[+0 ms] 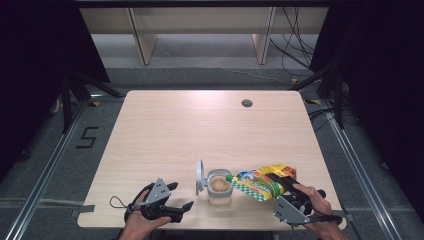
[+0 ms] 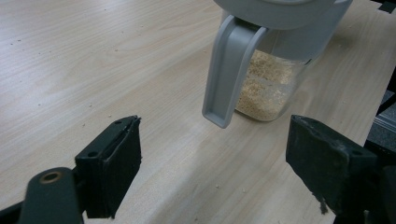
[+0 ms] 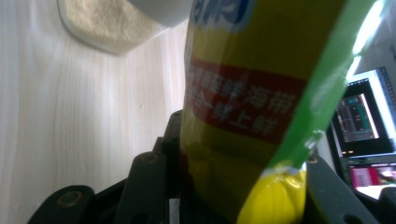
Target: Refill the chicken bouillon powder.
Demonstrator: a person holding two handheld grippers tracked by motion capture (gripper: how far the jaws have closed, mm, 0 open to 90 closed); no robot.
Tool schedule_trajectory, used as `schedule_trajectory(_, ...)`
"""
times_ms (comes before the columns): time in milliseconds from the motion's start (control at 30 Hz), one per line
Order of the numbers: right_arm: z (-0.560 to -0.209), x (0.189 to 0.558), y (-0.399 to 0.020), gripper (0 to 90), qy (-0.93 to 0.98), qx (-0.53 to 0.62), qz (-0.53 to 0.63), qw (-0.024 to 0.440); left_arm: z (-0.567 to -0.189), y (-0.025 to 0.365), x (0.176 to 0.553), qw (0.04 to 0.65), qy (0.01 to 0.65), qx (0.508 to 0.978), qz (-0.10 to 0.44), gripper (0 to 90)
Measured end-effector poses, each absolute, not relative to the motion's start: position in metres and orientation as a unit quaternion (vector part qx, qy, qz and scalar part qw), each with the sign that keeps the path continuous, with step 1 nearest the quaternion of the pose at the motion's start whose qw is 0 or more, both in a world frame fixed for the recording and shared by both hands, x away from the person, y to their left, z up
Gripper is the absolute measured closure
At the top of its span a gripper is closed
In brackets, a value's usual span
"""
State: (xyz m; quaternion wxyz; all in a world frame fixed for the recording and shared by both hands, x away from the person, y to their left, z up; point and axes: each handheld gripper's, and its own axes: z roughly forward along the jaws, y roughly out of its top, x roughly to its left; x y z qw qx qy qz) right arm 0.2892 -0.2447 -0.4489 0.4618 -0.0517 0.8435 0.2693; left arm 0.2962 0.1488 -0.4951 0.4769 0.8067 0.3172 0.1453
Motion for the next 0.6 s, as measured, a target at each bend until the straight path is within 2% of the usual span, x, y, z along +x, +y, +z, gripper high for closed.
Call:
schedule_trajectory(200,-0.452,0.295,-0.252,66.8,0.843,-0.015,0.327,0.427,-0.495,0.148,0.296,0.477,0.322,0.805,0.144,17.7)
schedule_trajectory(467,-0.456,0.304,-0.262,68.6,0.827,0.024,0.382,0.411,-0.495,0.149,0.296,0.476,0.318,0.807,0.145,17.8)
schedule_trajectory(600,-0.458,0.308,-0.264,69.0,0.822,0.048,0.414,0.389,-0.495,0.148,0.296,0.477,0.321,0.806,0.143,17.7)
